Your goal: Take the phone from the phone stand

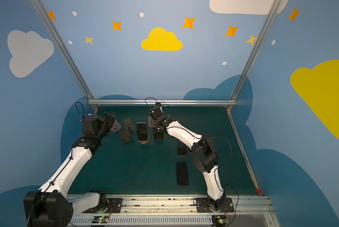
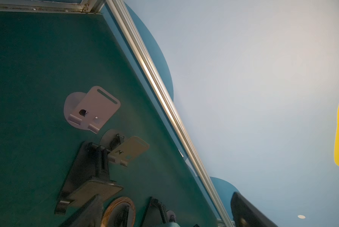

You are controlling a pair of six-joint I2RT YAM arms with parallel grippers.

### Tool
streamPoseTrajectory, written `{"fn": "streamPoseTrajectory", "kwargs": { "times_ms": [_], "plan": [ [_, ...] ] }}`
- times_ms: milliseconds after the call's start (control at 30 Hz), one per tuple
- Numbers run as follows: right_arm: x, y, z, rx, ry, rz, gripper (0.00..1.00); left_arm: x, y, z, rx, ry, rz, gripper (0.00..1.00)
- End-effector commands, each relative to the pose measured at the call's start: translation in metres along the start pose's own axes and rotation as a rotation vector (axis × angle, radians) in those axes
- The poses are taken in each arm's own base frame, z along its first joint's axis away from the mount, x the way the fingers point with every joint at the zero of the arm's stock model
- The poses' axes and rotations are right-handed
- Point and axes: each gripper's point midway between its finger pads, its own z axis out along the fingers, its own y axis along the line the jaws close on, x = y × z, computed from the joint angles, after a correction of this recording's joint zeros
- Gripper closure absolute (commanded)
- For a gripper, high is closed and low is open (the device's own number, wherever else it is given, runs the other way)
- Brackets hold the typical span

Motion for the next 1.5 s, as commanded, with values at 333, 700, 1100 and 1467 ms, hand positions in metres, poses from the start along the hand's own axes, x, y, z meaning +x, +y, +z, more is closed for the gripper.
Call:
{"fn": "streamPoseTrajectory", "kwargs": {
  "times_ms": [333,700,1100,1467],
  "plan": [
    [0.015,0.003,0.017,0.049,-0.021,0.056,0.06,0.001,-0.007,0.002,0.052,0.011,-0.002,0.0],
    [0.024,-0.001,0.029,0.05,-0.012,0.059,0.11,0.003,-0.008,0.003,0.058,0.02,-0.004,0.0],
    [0.03,-0.004,0.039,0.061,-0.001,0.072,0.14,-0.002,-0.006,0.001,0.054,0.001,-0.002,0.0],
    [0.034,0.0,0.042,0.047,0.01,0.066,0.22,-0.002,-0.007,0.002,0.058,0.003,-0.006,0.0]
  ]
}}
